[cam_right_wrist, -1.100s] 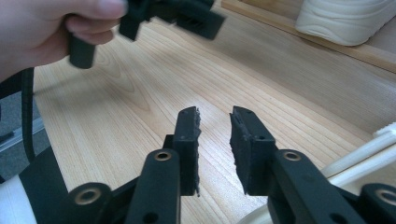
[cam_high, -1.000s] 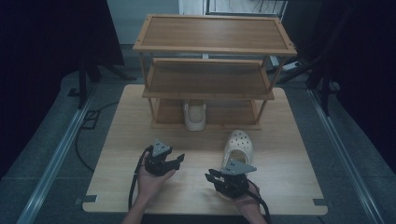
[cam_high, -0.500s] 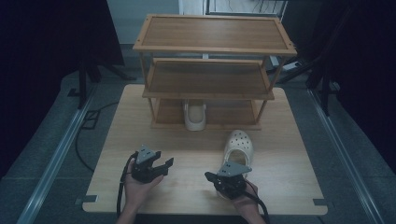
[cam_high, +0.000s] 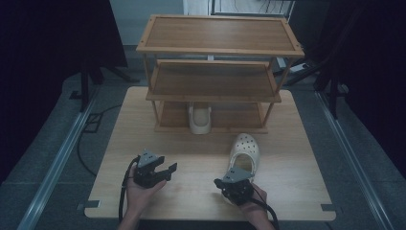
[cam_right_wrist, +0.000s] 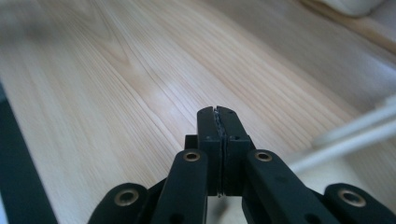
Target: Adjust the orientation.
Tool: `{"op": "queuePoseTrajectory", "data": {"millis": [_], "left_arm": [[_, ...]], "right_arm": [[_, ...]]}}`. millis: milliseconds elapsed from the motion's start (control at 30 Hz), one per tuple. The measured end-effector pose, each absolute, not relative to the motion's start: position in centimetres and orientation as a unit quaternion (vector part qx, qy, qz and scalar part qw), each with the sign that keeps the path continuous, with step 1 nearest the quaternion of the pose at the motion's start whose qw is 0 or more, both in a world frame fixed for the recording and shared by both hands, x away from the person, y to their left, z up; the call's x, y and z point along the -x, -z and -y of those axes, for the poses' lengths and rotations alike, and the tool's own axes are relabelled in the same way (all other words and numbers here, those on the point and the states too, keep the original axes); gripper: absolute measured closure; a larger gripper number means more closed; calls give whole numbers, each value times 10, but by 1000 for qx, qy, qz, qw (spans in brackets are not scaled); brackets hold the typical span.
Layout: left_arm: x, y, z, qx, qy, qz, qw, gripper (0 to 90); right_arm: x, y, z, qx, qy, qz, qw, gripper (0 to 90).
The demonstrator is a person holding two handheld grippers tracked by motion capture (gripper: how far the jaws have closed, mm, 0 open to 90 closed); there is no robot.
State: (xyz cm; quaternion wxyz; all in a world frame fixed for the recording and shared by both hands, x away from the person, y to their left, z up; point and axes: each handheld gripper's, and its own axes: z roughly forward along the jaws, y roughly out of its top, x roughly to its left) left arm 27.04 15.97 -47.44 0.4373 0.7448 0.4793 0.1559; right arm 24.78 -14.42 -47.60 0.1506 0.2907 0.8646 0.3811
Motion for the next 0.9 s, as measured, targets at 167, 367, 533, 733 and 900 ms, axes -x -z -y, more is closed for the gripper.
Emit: {"op": "queuePoseTrajectory", "data": {"millis": [167,367,533,733,900], "left_arm": [[-271,475,-160,-745,-155,-480,437,403],[-271,477,-158,-748,-151,-479,434,402],[-270,477,-159,-748,-151,-479,434,402],[-271,481,-154,-753,-147,-477,428,402],[-271,483,-149,-760,-145,-471,424,399]], "right_arm": [[-248,478,154,-299,-379,-865,137,888],[-244,475,168,-308,-375,-865,126,884],[-238,470,189,-329,-391,-852,115,874],[-233,471,216,-354,-410,-834,104,858],[-233,465,218,-350,-417,-831,116,834]]}}
